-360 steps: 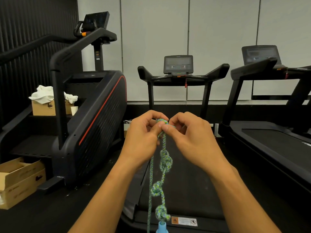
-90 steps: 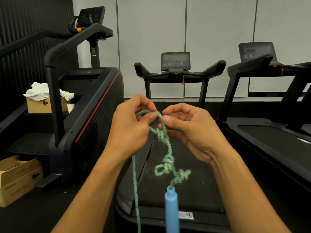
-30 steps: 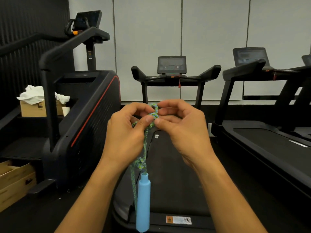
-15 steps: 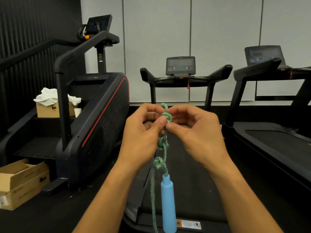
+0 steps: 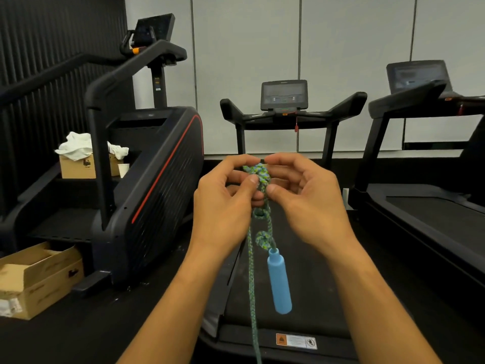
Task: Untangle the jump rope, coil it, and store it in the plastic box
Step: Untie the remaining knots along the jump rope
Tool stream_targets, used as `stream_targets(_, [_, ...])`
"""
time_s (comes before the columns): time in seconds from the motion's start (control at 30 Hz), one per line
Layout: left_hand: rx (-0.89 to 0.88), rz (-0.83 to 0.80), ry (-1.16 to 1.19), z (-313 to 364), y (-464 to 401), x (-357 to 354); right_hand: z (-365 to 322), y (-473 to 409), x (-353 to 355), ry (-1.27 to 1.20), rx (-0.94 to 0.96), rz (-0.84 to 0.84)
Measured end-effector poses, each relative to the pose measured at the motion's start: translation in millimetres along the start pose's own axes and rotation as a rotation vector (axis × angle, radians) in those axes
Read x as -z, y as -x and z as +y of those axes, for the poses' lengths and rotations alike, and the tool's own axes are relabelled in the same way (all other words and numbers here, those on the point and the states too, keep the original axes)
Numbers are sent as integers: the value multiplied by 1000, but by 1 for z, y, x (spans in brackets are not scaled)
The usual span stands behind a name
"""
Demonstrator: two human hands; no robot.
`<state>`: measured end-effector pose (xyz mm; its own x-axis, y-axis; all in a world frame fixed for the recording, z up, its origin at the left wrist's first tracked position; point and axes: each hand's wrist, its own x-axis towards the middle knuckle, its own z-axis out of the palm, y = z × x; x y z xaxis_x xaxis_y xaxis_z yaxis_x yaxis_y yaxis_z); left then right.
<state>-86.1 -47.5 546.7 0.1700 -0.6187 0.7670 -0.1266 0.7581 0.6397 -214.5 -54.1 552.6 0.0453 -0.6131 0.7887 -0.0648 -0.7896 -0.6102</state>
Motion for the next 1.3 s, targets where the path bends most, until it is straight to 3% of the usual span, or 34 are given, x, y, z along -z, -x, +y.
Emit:
stream_targets(0.13, [61,17,50,-2,-1,-2,-2,-1,2,-87,-18,62])
stream_targets(0.7, [-80,-131,-46,1,0,3,4,2,6,123,60,139])
stream_targets(0.87, [-65,-77,-40,-1,-1,4,4,0,5,125,40,129])
stream_targets(1.3, [-12,55,20,5,0,3,-2,1,4,-164,-129,80])
